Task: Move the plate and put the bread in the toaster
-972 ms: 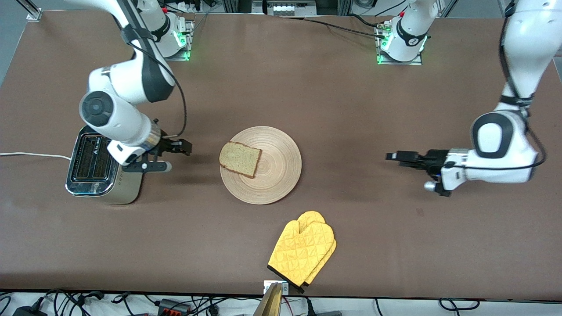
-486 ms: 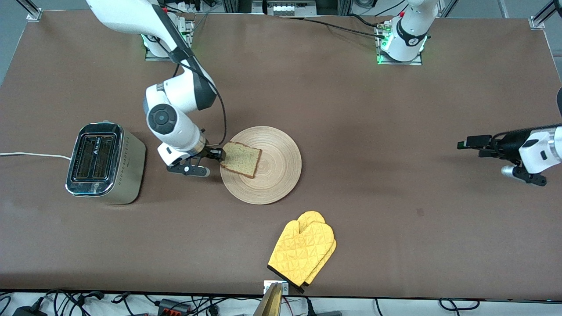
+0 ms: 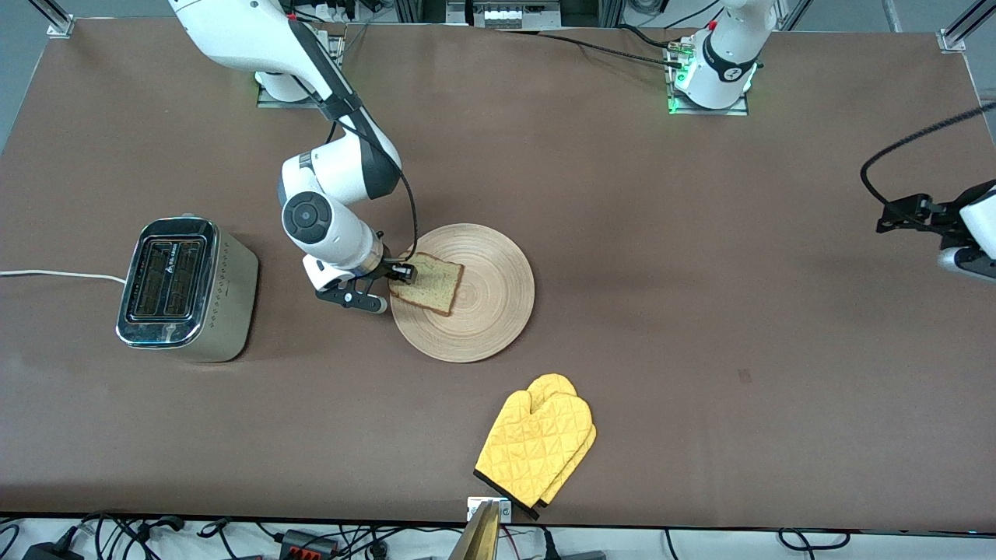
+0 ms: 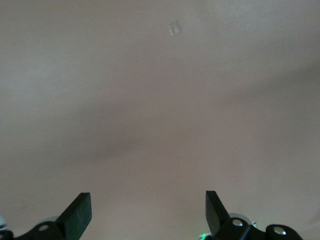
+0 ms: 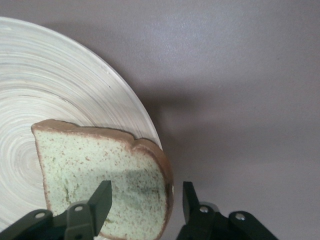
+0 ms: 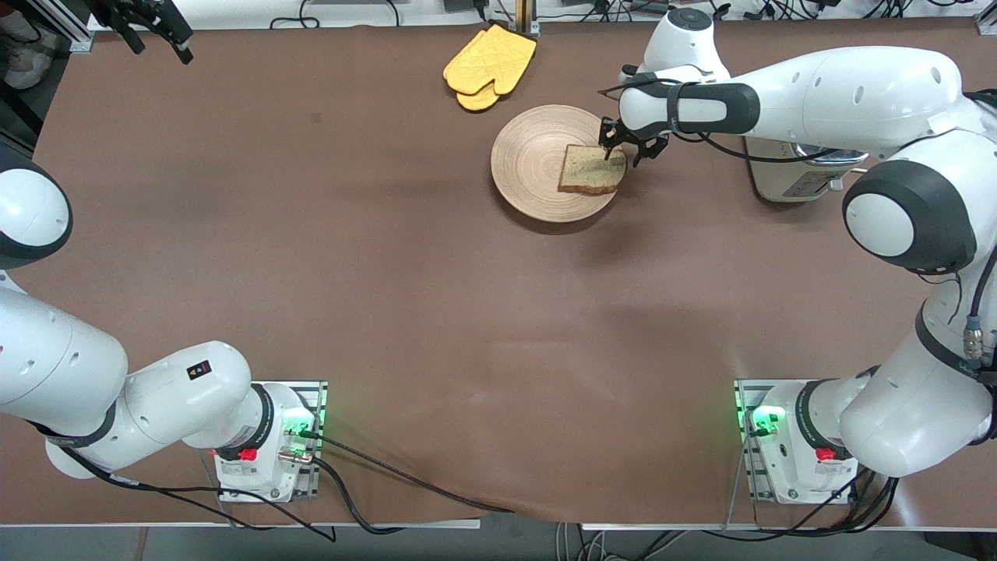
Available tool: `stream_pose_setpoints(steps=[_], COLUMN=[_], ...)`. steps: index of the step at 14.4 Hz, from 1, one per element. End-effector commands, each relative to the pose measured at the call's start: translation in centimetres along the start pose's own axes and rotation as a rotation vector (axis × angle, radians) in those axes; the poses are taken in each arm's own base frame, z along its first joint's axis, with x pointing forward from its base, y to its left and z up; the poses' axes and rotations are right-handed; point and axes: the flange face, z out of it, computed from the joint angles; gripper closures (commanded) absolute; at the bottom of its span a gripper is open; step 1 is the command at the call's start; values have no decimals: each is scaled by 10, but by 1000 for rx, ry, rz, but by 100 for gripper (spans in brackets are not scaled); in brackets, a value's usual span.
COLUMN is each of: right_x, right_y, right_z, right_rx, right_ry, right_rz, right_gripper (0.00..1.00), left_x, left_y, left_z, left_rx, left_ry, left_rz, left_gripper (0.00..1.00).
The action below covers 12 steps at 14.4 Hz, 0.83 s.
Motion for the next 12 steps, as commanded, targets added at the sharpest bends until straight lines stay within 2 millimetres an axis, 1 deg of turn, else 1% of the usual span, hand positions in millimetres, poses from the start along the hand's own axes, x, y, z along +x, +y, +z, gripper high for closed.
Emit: stream_pose_setpoints(steps=[1,3,4,5,6,8,9,10,11,12], right_x=[-1,-1,-1,-1,-1,-1,-1,0,0,0], right_y=[0,1,1,1,1,1,1,1,1,1], right_z=[10,14,15,15,15,14,14,12,12,11], right_rx=[1,-5,-5,-5,-4,-3,-4,-1,-1,0], right_ry=[-19,-26,-26,-28,-27,-26,-27,-25,-23,-24], right_rz=[17,18,17,18,18,14,13,12,12,11], right_gripper=[37,37,38,41,46,64,75,85,91,94], left_x=[-6,-7,-7,-5,-10,-13,-12,-14,-18,-31], left_y=[1,-6,-3,8,23,31,31,33,31,27], left_z=[-19,-16,-20,-24,-37,-41,-40,-43,-42,-38], left_rx=[30,18,28,48,83,107,101,57,-15,-61], left_ry=[-36,-35,-27,-24,-15,-16,-11,13,36,48], left_rz=[-11,-28,-28,-29,-82,-207,-222,-224,-231,-254], left_gripper=[0,0,0,0,0,0,0,0,0,0])
